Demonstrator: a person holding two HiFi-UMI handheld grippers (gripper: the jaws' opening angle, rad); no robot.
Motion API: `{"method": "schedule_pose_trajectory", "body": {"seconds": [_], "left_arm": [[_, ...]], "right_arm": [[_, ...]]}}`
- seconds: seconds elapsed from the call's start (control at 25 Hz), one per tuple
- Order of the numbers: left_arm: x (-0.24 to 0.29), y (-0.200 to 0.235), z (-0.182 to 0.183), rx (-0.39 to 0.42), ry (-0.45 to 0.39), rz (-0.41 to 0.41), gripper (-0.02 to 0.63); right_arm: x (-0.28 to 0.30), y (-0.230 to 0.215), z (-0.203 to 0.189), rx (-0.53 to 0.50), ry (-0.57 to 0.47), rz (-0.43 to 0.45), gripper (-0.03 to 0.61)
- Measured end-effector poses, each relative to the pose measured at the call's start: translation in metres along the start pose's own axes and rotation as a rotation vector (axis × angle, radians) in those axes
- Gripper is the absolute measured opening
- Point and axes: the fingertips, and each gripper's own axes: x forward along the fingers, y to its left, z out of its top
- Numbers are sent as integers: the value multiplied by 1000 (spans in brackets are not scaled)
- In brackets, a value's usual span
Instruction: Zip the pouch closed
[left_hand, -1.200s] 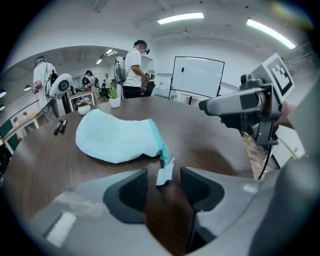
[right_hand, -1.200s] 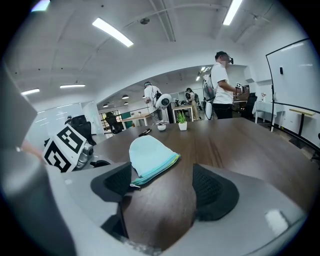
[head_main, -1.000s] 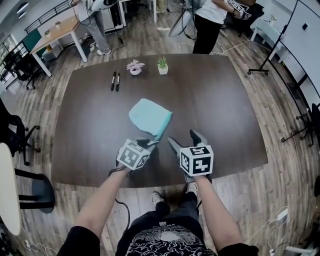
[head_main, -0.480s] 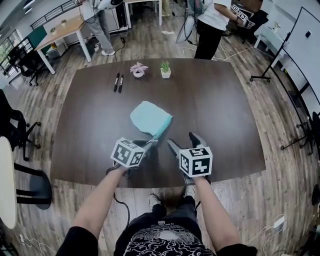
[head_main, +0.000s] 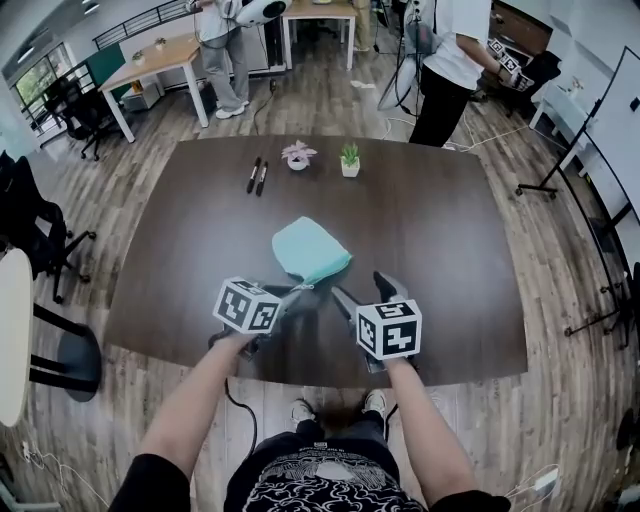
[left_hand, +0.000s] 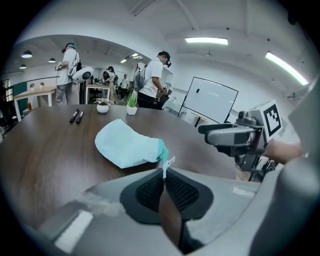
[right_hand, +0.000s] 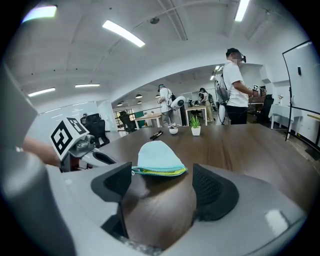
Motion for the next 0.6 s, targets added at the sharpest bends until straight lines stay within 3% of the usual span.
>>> {"method": "schedule_pose_trajectory", "body": {"seconds": [0.6], "left_arm": [[-10, -9, 23, -33, -19, 13, 21]], "right_arm": [[13, 21, 24, -75, 3, 251, 360]]}}
